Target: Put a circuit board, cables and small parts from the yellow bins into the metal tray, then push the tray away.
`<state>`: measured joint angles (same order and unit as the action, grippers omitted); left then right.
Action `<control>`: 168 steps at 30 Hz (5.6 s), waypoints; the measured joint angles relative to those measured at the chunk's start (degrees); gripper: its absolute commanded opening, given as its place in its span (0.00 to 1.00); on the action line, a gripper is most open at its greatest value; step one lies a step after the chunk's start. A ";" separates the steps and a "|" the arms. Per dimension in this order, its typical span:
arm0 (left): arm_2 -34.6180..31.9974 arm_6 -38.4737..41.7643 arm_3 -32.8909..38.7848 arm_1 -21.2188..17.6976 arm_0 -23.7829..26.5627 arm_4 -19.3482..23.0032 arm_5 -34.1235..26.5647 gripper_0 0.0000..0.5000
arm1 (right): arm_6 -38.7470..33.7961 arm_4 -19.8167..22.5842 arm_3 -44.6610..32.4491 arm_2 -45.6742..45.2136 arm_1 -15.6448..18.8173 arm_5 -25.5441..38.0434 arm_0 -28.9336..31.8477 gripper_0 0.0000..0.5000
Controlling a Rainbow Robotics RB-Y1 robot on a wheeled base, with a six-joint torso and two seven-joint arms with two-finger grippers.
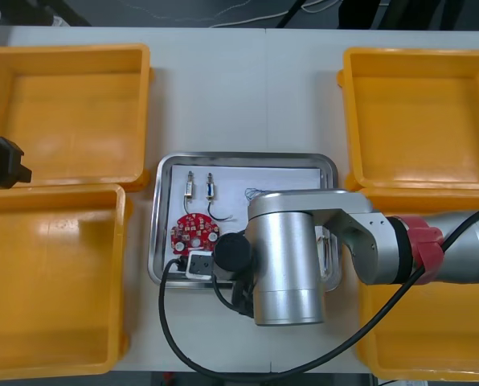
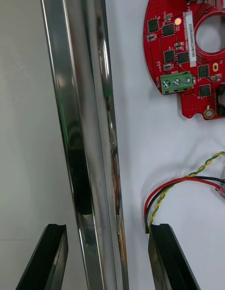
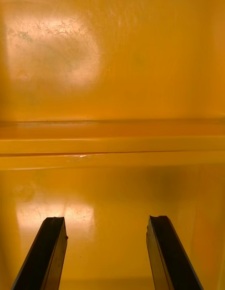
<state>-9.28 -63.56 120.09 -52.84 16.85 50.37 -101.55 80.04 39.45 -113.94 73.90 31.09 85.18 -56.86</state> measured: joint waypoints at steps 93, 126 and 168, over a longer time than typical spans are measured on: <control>0.00 0.00 0.02 0.00 0.00 0.00 0.00 1.00 | 0.05 -10.38 12.47 4.68 1.54 -18.12 -10.52 0.00; 0.00 0.00 0.02 0.00 0.00 0.00 0.00 1.00 | 4.17 -10.38 21.25 6.11 3.73 -32.49 -14.62 0.00; 0.00 0.00 0.03 0.00 0.00 0.01 0.00 1.00 | 4.16 -10.37 40.13 14.20 1.51 -49.18 -22.50 0.00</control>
<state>-9.29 -63.56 120.12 -52.84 16.85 50.38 -101.55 84.20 29.08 -73.81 88.09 32.60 35.99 -79.36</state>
